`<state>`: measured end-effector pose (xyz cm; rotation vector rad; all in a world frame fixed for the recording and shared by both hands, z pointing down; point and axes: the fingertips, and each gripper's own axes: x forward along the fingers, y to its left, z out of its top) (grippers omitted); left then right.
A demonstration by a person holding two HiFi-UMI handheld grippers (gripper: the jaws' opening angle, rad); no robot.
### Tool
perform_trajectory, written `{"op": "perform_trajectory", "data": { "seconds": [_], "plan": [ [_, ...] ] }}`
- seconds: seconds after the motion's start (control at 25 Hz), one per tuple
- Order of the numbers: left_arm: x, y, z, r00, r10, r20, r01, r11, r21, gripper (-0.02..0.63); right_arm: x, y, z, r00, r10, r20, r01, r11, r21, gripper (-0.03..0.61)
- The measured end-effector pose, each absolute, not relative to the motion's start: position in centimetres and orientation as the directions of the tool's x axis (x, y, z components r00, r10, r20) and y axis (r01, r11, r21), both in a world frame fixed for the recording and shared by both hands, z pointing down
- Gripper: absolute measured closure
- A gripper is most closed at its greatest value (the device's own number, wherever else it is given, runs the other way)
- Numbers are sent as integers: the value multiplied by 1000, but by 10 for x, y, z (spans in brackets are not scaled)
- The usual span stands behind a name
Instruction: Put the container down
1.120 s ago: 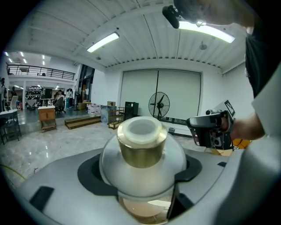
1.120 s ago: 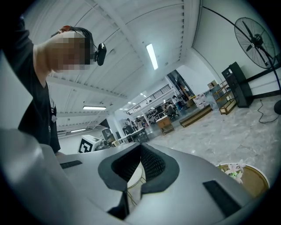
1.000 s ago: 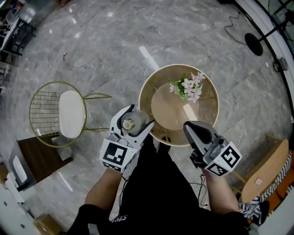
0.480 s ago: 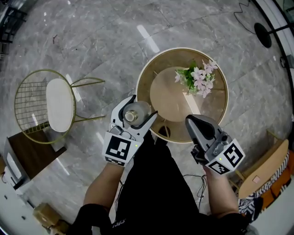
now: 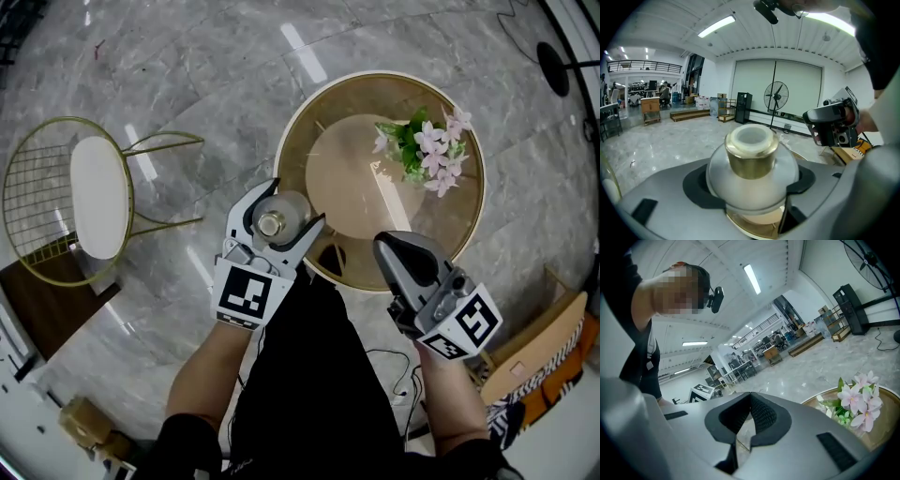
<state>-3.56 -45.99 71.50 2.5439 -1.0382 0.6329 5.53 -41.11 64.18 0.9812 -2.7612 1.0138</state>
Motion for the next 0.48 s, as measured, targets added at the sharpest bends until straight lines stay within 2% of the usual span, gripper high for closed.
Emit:
{"op": "perform_trajectory", "data": {
  "seconds": [0.48],
  "plan": [
    [-32,-474,805,636,-544,548,-701,-705,114,270,32,-410,717,-825,-470,315,-562,617,-551,563]
  ]
}}
